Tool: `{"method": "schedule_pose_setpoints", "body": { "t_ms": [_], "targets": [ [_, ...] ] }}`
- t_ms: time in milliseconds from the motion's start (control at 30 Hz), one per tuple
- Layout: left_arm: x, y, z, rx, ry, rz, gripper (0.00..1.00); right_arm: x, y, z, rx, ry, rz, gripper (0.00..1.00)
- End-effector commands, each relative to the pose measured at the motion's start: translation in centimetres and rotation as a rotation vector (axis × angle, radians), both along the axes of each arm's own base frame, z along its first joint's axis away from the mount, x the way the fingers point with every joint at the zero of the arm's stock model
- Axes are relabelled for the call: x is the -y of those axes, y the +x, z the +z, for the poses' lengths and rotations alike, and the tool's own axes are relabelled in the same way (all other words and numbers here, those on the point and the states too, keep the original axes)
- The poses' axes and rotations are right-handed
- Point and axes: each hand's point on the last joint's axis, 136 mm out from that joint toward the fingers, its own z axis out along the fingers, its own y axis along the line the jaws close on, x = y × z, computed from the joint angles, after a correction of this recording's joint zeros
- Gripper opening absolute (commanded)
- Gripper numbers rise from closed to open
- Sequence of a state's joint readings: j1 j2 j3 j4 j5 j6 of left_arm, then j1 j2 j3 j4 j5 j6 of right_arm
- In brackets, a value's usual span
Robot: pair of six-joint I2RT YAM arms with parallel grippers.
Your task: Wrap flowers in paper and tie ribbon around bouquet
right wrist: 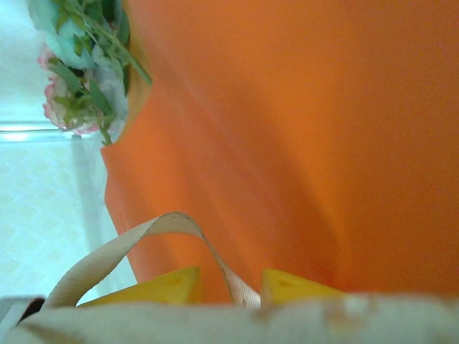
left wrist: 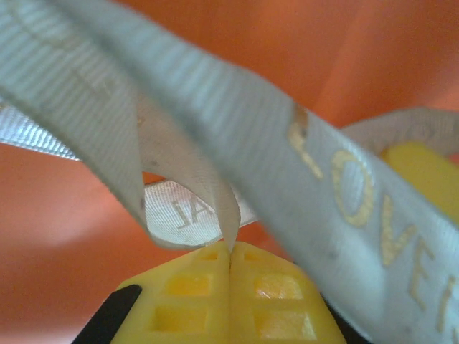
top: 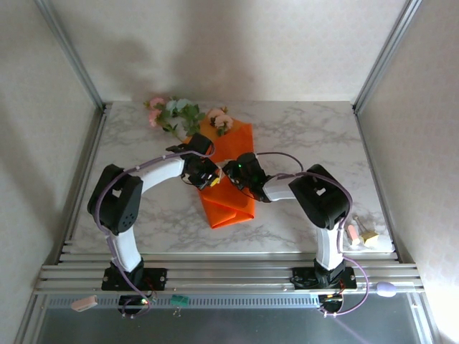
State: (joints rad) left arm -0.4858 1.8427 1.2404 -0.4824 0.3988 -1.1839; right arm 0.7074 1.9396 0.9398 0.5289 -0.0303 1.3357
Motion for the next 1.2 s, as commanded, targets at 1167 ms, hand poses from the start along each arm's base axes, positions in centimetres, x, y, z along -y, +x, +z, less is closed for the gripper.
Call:
{"method": "schedule_pose_setpoints", "body": {
  "t_ms": [1167],
  "targets": [
    [-1.2, 0.2, -0.7, 0.085, 0.085, 0.027, 0.0, 0.6, -1.8, 5.0, -0.214, -0.414, 0.38, 0.08]
  ]
}}
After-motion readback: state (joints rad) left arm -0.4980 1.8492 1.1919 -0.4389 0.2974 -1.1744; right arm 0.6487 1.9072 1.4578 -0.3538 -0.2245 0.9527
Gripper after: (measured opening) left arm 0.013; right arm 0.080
